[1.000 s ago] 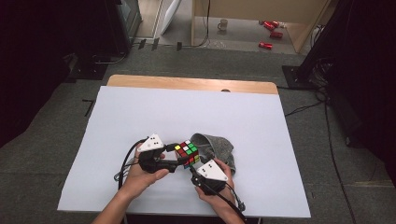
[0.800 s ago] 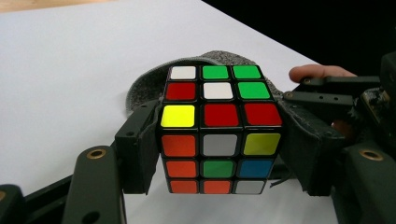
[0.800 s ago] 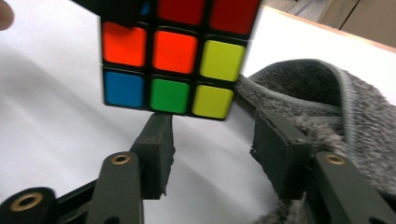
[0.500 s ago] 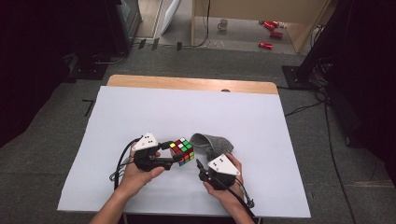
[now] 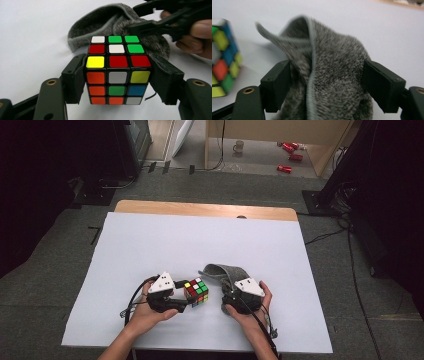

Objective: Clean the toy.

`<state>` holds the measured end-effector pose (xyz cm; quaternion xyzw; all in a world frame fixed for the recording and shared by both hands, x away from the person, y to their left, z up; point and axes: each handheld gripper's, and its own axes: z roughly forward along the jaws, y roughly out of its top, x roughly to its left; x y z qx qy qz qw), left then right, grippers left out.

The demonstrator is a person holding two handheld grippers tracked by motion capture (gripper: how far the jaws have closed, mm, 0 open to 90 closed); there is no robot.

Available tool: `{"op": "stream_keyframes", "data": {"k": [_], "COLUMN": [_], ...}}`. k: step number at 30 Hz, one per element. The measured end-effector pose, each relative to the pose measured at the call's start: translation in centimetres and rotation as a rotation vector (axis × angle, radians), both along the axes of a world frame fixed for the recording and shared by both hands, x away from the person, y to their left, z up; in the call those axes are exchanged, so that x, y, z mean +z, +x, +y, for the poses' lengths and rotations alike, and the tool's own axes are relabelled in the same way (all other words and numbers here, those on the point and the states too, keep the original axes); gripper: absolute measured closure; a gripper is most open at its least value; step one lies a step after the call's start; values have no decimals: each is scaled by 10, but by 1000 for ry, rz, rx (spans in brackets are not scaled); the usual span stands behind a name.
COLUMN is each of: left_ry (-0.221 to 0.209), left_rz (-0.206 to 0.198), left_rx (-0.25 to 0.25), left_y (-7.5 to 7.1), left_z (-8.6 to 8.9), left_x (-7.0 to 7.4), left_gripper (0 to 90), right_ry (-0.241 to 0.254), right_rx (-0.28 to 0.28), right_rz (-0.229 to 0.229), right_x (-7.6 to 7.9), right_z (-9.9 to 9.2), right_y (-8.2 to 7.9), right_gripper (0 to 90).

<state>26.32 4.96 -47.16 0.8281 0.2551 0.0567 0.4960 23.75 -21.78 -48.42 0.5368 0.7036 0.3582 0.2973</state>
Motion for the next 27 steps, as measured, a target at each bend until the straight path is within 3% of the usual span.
{"op": "stream_keyframes", "data": {"k": [3,4,5,6,7,8,9,10,11,14,15,16,17,20,24,27], "left_ry": [15,11,13,13,18,18,27,27,36,46,53,53,56,58,61,64], "left_rz": [-14,-14,-16,-16,-21,-21,-25,-25,-29,-32,-39,-39,-43,-50,-64,-66], "left_rx": [-30,-39,-44,-44,-62,-62,-78,-78,-87,-95,-101,-101,-100,-99,-100,-100], "left_y": [-2,-3,-3,-3,-4,-4,-6,-6,-7,-8,-8,-8,-9,-9,-11,-10], "left_z": [-2,-2,-2,-2,-2,-2,-3,-3,-4,-6,-7,-7,-9,-10,-12,-13], "left_x": [-6,-6,-6,-6,-8,-8,-10,-10,-11,-12,-13,-13,-14,-14,-14,-14], "left_gripper": [352,352,352,351,352,351,351,351,350,343,340,339,338,338,339,339], "right_ry": [-6,-14,-12,-12,-19,-19,-19,-19,18,62,95,95,118,183,235,285], "right_rx": [-25,-42,-44,-44,-38,-38,-30,-30,-27,-6,31,31,56,110,158,209], "right_rz": [67,87,86,86,74,74,63,63,52,31,-11,-11,-48,-68,-49,-10], "right_x": [-7,-10,-11,-11,-12,-12,-11,-11,-9,-4,4,4,14,28,33,30], "right_z": [-2,-3,-3,-3,-2,-2,-2,-2,-4,-6,-5,-5,0,7,18,30], "right_y": [5,7,6,6,5,5,3,3,2,-1,-5,-5,-11,-19,-24,-27], "right_gripper": [250,328,411,411,570,570,684,684,730,739,740,740,738,737,733,730]}}
